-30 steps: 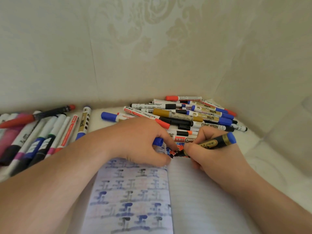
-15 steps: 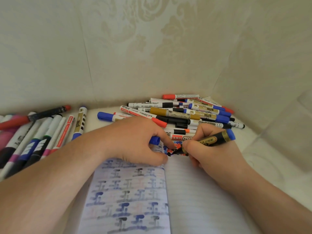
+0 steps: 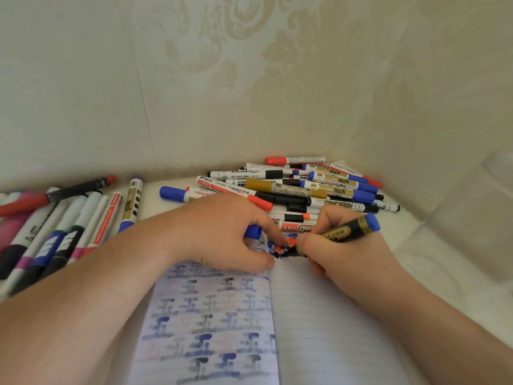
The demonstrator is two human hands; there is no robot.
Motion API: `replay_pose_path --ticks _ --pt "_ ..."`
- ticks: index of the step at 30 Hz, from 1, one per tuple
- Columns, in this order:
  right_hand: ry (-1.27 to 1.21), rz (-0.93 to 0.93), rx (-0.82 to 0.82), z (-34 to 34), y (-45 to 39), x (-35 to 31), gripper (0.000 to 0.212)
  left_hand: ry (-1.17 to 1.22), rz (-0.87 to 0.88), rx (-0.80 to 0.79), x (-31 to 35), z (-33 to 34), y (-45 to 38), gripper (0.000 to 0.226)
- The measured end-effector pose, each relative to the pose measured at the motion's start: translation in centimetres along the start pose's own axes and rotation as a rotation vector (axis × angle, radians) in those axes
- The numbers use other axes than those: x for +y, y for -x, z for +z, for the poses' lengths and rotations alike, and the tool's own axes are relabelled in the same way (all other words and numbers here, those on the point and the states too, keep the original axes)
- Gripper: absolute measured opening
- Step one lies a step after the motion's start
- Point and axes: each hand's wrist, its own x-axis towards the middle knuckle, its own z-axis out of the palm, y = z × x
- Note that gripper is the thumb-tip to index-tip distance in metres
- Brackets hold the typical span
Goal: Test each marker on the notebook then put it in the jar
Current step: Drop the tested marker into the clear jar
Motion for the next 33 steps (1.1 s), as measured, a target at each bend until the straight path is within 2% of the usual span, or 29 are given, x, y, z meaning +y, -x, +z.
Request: replay_pose_path --ticks 3,7,11,13,16,24,26,28,30,31,33 --pt "-0.088 -0.001 0.014 -0.2 -0.1 0.1 0.032 -0.021 -0.004 0.044 -0.1 0.2 0.1 0.043" --pt "-0.272 -0.106 0.057 -0.8 -0.1 0.0 0.03 0.012 -0.023 0.121 -0.2 0.5 0.3 0.048" --pt "-0.414 -0.182 -0.018 -1.1 0.3 -0.5 0.026 0.054 -0.022 0.213 0.0 0.4 0.5 0.048" --pt "-0.414 -0.189 -0.043 -1.0 0.3 -0.3 0.027 0.083 -0.023 0.225 0.0 0.5 0.5 0.047" --pt "-0.41 -0.207 -0.077 -0.7 0.3 -0.1 0.017 0.098 -0.003 0.227 0.2 0.6 0.4 0.047" --pt "-0.251 -0.323 -0.108 -0.1 0.5 -0.1 0.019 0.079 0.016 0.208 0.8 1.1 0.3 0.048" --pt "-0.227 -0.303 -0.113 -0.2 0.5 -0.1 0.019 0.107 0.027 0.213 0.7 1.3 0.4 0.046" --pt "-0.369 -0.247 -0.157 -0.6 0.3 0.1 0.02 0.343 0.063 0.224 0.5 1.2 0.4 0.038" --pt "-0.632 -0.177 -0.224 -0.9 0.0 0.2 0.035 0.774 0.07 0.259 0.4 0.8 0.2 0.016" --pt "-0.697 -0.143 -0.223 -1.0 -0.2 0.1 0.036 0.983 0.059 0.266 0.5 0.5 0.1 0.009" --pt "-0.671 -0.096 -0.159 -1.0 -0.5 -0.1 0.029 1.242 0.063 0.27 0.7 0.2 0.0 0.022"
